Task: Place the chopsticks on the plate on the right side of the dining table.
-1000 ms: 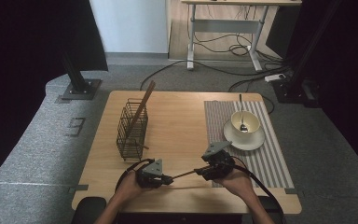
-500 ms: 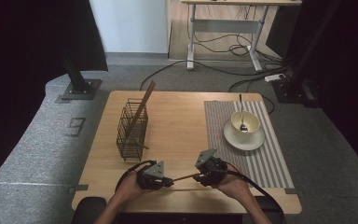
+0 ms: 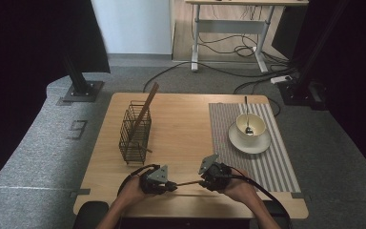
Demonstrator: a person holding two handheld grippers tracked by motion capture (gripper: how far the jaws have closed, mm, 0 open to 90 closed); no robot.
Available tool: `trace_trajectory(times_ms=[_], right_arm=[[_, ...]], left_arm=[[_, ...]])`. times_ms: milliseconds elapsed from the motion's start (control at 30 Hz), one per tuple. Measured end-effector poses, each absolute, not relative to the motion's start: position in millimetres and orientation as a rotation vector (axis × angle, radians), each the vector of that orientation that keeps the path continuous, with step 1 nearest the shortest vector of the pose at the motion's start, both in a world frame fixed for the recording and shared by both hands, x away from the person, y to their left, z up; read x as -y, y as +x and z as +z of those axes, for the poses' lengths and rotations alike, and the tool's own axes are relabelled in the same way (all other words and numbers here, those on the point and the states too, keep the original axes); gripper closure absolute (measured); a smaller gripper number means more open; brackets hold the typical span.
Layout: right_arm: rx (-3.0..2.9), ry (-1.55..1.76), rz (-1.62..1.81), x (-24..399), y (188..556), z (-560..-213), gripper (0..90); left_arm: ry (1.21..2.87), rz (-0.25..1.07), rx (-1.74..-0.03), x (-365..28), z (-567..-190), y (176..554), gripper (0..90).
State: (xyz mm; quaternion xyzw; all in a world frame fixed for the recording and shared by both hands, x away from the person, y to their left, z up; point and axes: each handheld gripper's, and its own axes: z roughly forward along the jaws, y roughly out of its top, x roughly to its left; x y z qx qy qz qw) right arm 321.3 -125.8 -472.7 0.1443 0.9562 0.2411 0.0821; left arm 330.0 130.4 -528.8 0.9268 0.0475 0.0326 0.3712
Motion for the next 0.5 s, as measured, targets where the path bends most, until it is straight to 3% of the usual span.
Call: trace_trajectory(times_ms=[233, 433, 500], right_arm=[[-2.909, 0.401, 0.742, 126.5, 320.7, -472.2, 77.7], [-2.921, 0.347, 0.796, 124.4, 315.8, -470.9, 83.1], [-2.914, 0.347, 0.794, 125.1, 315.2, -470.6, 83.1]], left_arm=[[2.347, 0.121, -0.162, -133.5, -529.6, 332.2, 78.1], [2.304, 0.150, -0.243, -139.4, -526.1, 335.3, 64.8], [2.302, 0.175, -0.278, -141.6, -526.6, 336.8, 55.4]])
